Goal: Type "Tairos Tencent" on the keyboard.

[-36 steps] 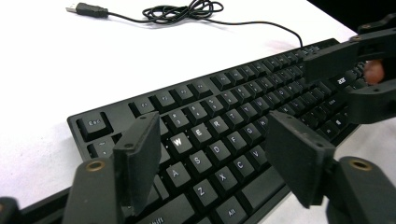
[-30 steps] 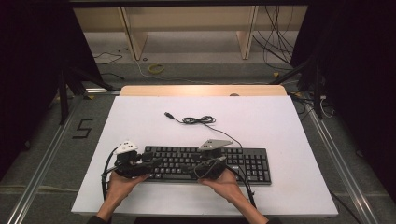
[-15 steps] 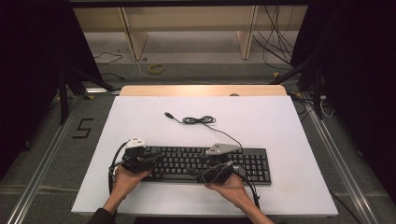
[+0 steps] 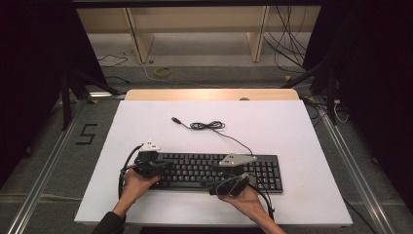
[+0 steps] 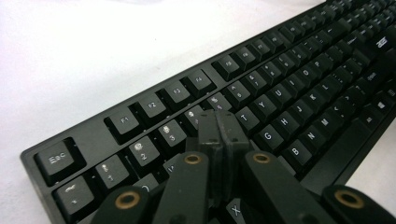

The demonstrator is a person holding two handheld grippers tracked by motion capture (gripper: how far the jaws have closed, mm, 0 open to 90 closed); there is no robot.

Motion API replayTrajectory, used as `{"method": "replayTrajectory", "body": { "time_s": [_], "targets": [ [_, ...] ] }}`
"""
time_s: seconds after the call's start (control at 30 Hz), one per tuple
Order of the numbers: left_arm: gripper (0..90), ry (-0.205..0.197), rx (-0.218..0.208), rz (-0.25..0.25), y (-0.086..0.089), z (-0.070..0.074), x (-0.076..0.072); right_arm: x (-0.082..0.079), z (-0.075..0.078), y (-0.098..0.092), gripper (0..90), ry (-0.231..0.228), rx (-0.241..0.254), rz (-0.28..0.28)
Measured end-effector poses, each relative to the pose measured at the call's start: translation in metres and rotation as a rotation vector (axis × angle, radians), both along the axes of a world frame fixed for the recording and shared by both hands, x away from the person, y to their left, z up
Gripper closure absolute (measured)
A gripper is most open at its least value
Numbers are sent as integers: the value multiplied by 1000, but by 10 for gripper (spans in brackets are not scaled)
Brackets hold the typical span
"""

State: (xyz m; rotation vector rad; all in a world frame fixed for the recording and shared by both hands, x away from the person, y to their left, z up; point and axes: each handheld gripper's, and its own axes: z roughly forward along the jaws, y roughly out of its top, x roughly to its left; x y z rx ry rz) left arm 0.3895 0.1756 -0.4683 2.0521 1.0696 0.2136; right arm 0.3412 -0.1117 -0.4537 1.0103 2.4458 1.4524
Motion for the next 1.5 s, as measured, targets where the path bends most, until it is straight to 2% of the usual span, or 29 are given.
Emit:
{"method": "replayTrajectory", "body": {
  "time_s": [0.4,0.43,0.6,0.87,0.93,1.2,1.5],
  "targets": [
    [890,22,26,7,-3,-6,4,-3,-2,-1,300,-5,-2,3],
    [890,25,37,3,-3,-7,4,-3,-2,-1,300,-5,-2,3],
    [892,33,26,8,-2,-9,4,-4,-2,0,300,-3,-5,4],
    [888,23,21,12,-1,-7,3,-3,-2,0,301,-10,-5,1],
    [867,23,2,10,2,-6,3,-2,-2,0,303,-10,-5,-1],
    [738,-33,-55,-6,7,6,-5,-1,-3,1,314,-10,-11,-4],
    [582,-41,-107,8,11,10,-13,0,-3,2,325,-11,-11,-5]
  ]
}}
